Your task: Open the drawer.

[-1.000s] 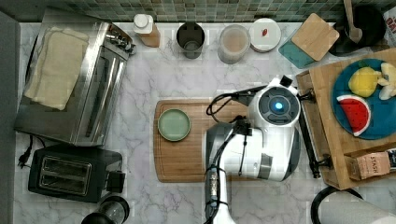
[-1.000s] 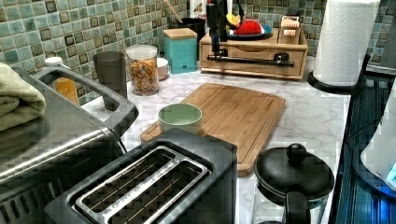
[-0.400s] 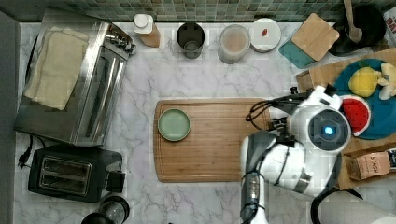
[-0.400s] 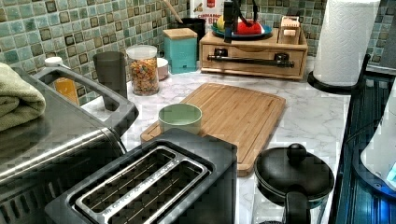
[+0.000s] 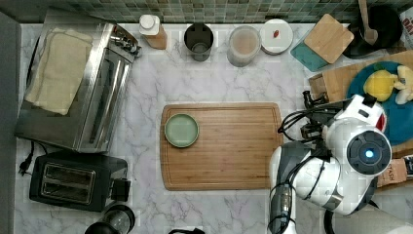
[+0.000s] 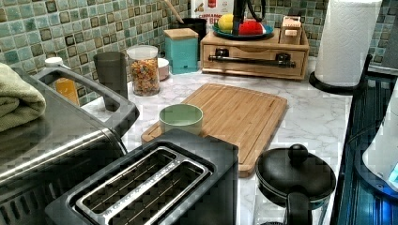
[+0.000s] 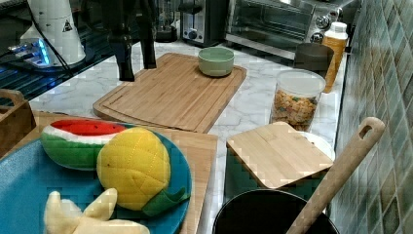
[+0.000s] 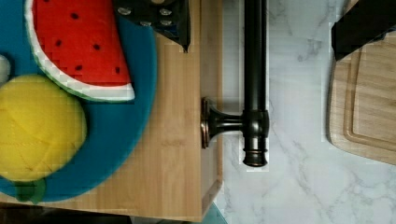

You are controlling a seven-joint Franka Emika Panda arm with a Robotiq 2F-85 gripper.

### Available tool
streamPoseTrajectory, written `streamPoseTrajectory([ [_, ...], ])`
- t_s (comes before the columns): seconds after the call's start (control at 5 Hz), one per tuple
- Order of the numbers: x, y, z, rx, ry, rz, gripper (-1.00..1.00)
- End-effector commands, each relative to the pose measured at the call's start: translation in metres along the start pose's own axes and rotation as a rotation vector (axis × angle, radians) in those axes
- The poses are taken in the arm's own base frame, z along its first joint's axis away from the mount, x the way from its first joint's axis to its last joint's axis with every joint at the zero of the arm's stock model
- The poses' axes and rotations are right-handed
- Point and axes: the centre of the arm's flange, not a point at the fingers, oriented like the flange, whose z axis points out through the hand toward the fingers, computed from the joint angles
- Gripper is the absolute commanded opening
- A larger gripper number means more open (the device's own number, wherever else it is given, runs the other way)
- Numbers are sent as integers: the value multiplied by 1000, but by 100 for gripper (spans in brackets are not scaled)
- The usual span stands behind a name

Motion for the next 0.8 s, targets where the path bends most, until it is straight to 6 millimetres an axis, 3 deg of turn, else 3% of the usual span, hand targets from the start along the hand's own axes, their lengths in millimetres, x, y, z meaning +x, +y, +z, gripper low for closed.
streamPoseTrajectory([
  [0.2, -33, -27, 26, 41, -21, 37, 100],
  [0.6, -47, -26, 47, 27, -21, 53, 100],
  [0.8, -53, -8, 47, -24, -51, 61, 100],
])
